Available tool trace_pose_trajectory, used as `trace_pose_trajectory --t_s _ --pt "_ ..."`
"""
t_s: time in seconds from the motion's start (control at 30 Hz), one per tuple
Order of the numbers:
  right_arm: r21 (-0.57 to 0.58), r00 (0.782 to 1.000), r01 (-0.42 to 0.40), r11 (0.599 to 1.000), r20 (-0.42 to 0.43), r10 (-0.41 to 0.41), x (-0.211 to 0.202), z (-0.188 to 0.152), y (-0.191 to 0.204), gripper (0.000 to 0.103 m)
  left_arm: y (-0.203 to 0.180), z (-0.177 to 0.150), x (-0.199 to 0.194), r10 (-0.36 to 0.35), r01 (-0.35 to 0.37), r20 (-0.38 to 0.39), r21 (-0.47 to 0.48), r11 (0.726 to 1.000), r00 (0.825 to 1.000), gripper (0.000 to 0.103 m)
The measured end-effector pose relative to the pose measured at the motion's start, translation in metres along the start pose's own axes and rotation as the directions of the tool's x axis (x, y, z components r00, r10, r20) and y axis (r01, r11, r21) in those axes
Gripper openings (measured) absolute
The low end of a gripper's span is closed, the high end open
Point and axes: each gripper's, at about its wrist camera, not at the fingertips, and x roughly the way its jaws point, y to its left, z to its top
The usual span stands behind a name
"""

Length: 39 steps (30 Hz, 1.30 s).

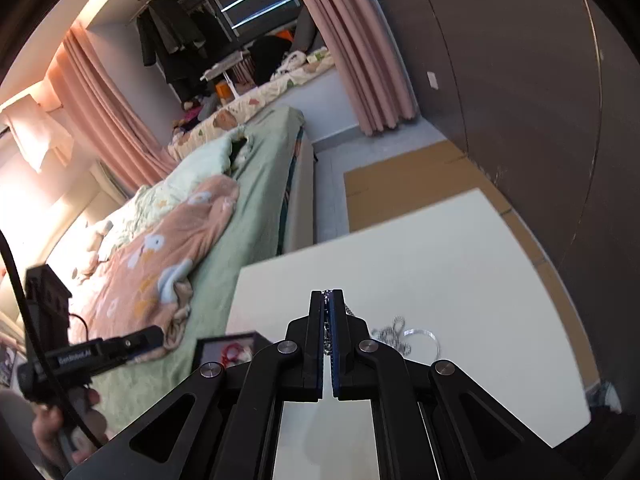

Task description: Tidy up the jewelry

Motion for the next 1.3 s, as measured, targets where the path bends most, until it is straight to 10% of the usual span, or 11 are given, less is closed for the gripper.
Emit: trace_pose_trajectory --t_s 0.83,1.03,1.07,1.1,1.17,1.3 --pt "-0.198 0.969 -0.025 0.98 0.236 0.073 -0.109 0.096 0.102 0.002 0.014 0.01 -0.029 -0.062 0.067 0.089 -0.052 0.996 0.994 0.072" --pt "-0.216 0.989 -0.026 0.976 0.14 0.057 -0.095 0.092 0.121 0.003 0.015 0.011 -0.03 -0.064 0.068 0.089 -0.053 0.996 0.994 0.072" --pt "-0.21 0.995 -0.031 0.977 0.082 0.05 -0.084 0.088 0.119 0.015 0.015 0.011 -0.03 -0.063 0.068 0.09 -0.053 0.996 0.994 0.072" --pt "-0.209 1.0 -0.023 0.978 0.016 0.026 -0.067 0.081 0.114 0.049 0.016 0.011 -0.03 -0.063 0.068 0.09 -0.054 0.996 0.994 0.072" --pt "-0.215 0.998 0.039 0.976 -0.042 -0.049 -0.041 0.066 0.104 0.075 0.016 0.01 -0.032 -0.061 0.066 0.091 -0.053 0.996 0.994 0.072" --pt "-0.18 0.98 0.096 0.979 -0.157 -0.125 0.013 0.031 0.065 0.075 0.019 0.011 -0.035 -0.056 0.061 0.097 -0.055 0.997 0.994 0.072"
